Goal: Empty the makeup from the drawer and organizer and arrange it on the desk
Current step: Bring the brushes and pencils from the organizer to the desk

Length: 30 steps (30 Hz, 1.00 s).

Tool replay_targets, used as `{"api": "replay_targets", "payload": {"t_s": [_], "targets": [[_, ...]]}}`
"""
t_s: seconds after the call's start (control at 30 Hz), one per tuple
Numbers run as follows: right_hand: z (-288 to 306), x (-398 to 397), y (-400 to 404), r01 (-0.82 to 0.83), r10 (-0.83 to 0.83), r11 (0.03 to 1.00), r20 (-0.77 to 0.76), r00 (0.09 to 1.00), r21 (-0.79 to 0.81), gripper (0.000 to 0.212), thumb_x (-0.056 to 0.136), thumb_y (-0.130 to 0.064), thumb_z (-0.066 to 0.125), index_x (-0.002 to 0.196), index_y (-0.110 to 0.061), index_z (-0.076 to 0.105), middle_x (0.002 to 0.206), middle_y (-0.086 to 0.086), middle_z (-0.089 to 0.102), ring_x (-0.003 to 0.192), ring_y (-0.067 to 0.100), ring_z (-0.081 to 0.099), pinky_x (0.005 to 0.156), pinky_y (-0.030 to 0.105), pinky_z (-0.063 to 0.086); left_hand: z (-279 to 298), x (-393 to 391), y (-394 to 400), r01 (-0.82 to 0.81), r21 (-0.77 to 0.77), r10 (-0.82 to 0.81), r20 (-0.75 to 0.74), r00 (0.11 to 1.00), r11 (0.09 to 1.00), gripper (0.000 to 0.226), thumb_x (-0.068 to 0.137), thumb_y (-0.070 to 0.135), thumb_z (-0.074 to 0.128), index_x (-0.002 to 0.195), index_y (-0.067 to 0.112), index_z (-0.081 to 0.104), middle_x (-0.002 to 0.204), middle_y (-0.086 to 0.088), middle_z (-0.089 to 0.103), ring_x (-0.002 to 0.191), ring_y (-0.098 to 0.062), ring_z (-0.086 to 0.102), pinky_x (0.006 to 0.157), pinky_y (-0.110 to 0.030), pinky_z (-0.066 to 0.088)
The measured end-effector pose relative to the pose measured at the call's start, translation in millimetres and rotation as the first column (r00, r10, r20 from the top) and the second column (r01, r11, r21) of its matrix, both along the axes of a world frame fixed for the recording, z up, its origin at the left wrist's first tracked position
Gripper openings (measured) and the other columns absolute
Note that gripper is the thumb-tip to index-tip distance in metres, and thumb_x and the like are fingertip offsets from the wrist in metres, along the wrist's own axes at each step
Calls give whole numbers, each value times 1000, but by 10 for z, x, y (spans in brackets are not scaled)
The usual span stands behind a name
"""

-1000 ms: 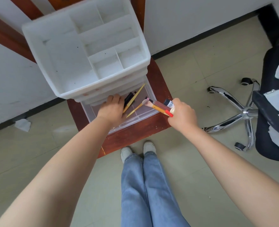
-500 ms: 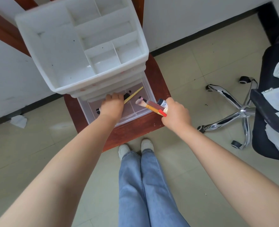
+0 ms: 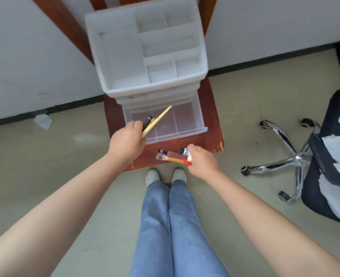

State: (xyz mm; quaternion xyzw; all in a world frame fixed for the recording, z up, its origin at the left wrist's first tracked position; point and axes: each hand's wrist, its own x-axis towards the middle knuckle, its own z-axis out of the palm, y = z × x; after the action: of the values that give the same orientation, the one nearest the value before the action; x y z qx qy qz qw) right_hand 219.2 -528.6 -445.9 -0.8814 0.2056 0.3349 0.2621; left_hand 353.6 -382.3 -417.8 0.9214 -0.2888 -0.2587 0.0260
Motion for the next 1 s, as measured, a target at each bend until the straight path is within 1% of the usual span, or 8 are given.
{"api": "replay_targets", "payload": {"t_s": [0.13,0.2,0.33,0.47,0.6,0.77,0.87,1.0], "targets": [[-45,262,135,-108,108,994,1,994,-15,42,80,-4,54,120,-10,43,116,10,55,103,32,55,72,35,43,85,9,362,-253,30,254,-58,965,967,11,88,16,48,88,7,42,102,-18,55,89,-37,54,65,-37,38],[-75,348,178,-133,133,990,-3,991,-40,45,80,-4,55,122,-10,43,119,10,55,105,32,55,76,36,45,82,4,512,-371,29,372,-81,925,928,15,86,16,49,81,9,36,98,-18,56,88,-37,54,65,-35,37],[-96,448,235,-120,121,987,1,993,-107,76,81,-6,58,143,-17,17,121,10,53,105,31,56,71,32,40,39,-40,770,-530,26,530,-100,842,848,12,84,13,47,80,7,37,96,-19,58,88,-37,53,65,-34,35],[-113,736,245,-86,98,982,62,993,-169,87,79,-4,58,146,-19,6,119,12,55,103,32,57,75,35,45,-41,-66,899,-563,59,566,-110,817,824,13,86,15,45,89,3,48,99,-19,59,90,-37,55,67,-34,37],[-190,1022,236,-116,133,968,63,989,-223,92,77,-3,57,146,-22,0,116,15,55,101,36,57,69,34,40,-100,-64,884,-577,83,583,-116,804,813,20,86,15,44,96,-1,51,101,-19,60,92,-36,56,67,-32,37],[-199,1181,203,-110,130,961,64,989,-254,96,79,-2,55,145,-25,-11,91,11,52,76,27,49,60,33,40,-129,-77,869,-562,97,570,-135,810,822,17,86,15,43,94,2,50,100,-18,60,88,-34,55,67,-32,36],[-197,1162,176,-105,122,963,53,991,-249,92,79,-3,55,146,-24,-3,94,10,51,85,30,54,62,33,41,-126,-78,891,-561,129,575,-140,806,818,14,86,15,43,91,4,49,98,-17,61,77,-30,48,65,-31,37],[-147,1045,176,-65,78,975,55,995,-212,56,77,-2,56,129,-10,37,115,16,55,103,36,55,71,34,40,-48,-83,869,-529,148,547,-137,826,836,19,85,15,43,96,1,51,98,-17,61,82,-33,55,65,-32,38]]}}
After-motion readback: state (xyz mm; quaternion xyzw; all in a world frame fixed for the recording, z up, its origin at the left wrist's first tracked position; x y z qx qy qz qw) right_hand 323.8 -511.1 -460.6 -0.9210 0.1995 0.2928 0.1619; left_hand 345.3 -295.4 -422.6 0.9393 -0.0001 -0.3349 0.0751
